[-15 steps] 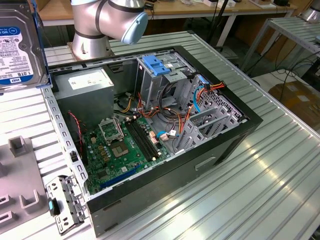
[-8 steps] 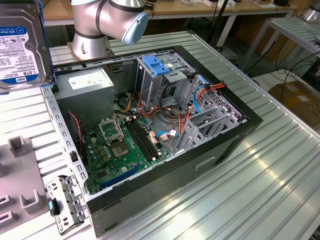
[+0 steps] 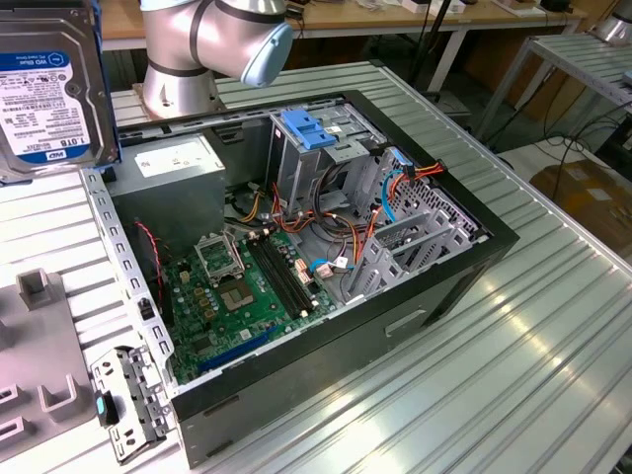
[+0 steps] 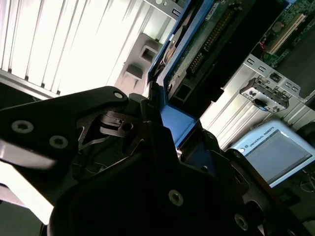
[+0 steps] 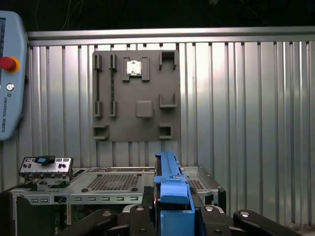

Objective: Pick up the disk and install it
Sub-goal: 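Pick up the disk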

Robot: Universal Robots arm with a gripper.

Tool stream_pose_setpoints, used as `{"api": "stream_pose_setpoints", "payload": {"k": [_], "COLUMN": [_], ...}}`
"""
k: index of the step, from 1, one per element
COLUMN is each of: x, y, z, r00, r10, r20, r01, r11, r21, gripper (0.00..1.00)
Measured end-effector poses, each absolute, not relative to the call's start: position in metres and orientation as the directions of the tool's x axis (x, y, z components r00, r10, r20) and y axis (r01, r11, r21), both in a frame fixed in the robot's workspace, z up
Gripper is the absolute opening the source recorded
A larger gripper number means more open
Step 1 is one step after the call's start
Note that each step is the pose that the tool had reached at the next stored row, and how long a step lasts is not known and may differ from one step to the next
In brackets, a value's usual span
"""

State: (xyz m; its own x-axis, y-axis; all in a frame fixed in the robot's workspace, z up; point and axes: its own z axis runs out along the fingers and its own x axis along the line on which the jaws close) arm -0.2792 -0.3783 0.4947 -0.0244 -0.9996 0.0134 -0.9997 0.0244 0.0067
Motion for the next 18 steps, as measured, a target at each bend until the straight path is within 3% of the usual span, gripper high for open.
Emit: {"api": "stream_pose_setpoints", "payload": {"k": [18], "x": [-0.253], "y": [-0.378], "z": [0.494], "r00": [-0.024], "r10": [-1.0], "r20": [0.016], "r01": [-1.0], "r11": [0.024], "r21": [0.007], "gripper": [0.37]}}
